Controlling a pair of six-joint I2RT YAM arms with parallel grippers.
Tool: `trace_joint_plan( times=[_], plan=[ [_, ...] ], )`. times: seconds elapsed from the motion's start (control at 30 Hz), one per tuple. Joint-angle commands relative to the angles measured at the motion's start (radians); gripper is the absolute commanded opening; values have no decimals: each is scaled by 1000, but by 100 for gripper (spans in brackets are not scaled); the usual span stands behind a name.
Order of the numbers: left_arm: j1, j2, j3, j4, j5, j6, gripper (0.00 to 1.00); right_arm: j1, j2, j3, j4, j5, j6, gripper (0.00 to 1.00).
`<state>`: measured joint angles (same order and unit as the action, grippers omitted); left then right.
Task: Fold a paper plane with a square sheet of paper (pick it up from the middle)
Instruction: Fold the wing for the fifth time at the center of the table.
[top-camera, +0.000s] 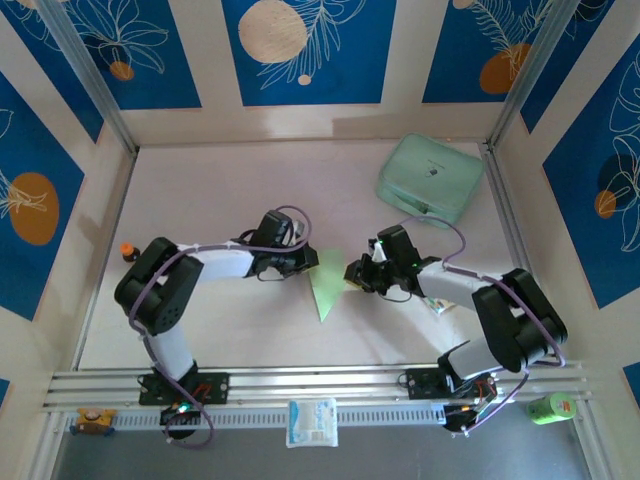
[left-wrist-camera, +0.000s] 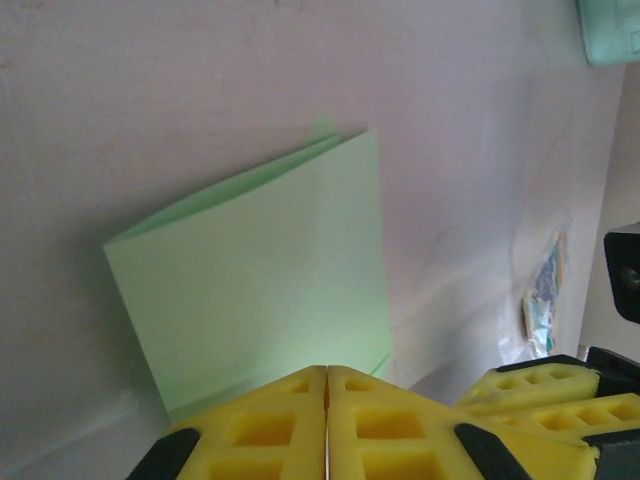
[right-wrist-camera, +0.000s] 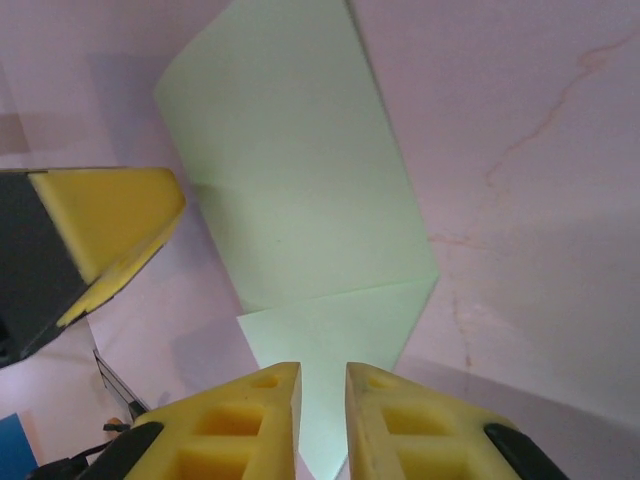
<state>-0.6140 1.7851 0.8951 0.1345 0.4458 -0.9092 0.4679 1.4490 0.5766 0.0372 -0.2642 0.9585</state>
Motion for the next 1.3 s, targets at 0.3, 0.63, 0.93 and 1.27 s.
trace_joint_plan(
  times=[0.3, 0.63, 0.93, 1.27],
  plan=[
    [-7, 77, -71, 73, 81, 6, 5, -36, 31, 20, -67, -74, -40, 30],
    [-12, 49, -105, 70, 140, 79, 4, -40, 52, 13, -64, -107, -35, 35],
    [-13, 52, -91, 61, 140, 81, 4, -38, 103, 34, -47, -150, -29, 35],
    [-13, 48, -102, 66, 137, 76, 4, -41, 140, 50, 31, -199, -11, 31]
  ],
)
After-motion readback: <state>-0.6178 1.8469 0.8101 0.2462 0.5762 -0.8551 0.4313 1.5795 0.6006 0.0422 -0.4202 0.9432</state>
